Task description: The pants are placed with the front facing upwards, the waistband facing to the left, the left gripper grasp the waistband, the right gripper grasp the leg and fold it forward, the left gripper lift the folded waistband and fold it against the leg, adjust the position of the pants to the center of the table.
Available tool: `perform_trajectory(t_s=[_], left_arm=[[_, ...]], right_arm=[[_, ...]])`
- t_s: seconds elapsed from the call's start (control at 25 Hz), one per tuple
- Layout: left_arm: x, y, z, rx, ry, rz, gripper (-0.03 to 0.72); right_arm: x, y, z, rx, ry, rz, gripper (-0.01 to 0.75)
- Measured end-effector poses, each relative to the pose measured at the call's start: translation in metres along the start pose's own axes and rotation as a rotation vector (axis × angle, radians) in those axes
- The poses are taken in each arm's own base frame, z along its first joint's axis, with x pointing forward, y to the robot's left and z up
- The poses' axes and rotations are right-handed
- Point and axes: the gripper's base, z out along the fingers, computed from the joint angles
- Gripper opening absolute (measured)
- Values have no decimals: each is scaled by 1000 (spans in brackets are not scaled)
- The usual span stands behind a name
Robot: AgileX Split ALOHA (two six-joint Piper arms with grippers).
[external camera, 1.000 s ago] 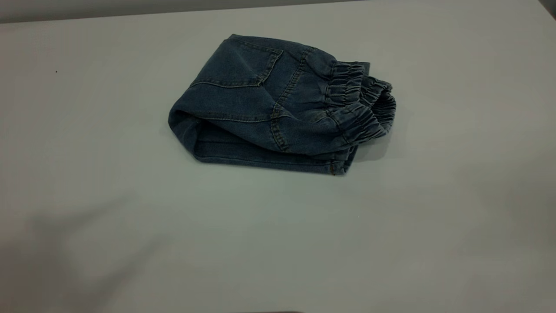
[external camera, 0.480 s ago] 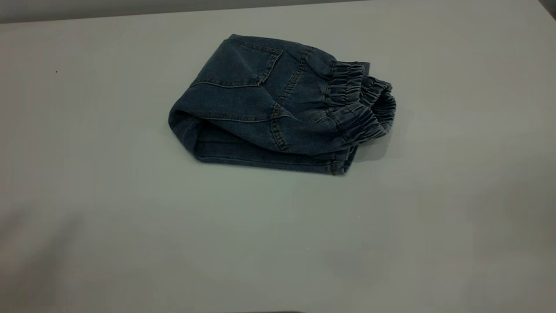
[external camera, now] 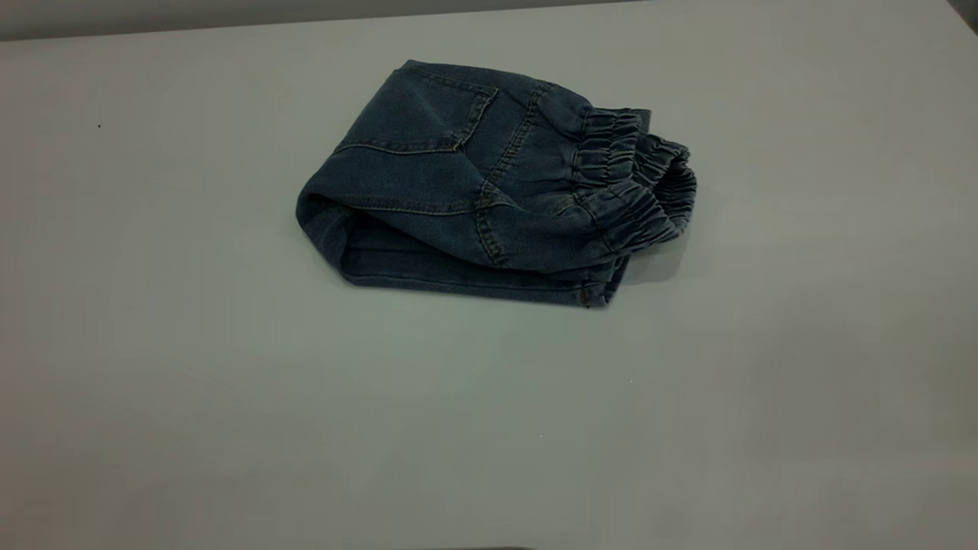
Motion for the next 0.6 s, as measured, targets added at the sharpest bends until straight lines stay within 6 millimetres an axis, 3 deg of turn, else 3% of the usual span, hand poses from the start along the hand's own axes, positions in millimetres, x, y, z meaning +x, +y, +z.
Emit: perform_trajectory(t_s=[0.16,0.32,0.4,0.6], left_arm=[[26,23,-26,-108,327,-124,497],[47,24,-62,29,603,-338,497],[51,19,-82,153,672,-422,497],[47,2,-128,457,653,-655,497]], right_arm=[[1,0,1,0,4,0,309],[1,0,1,0,5,0,309],[1,0,1,0,5,0,309],[1,0,1,0,5,0,309]])
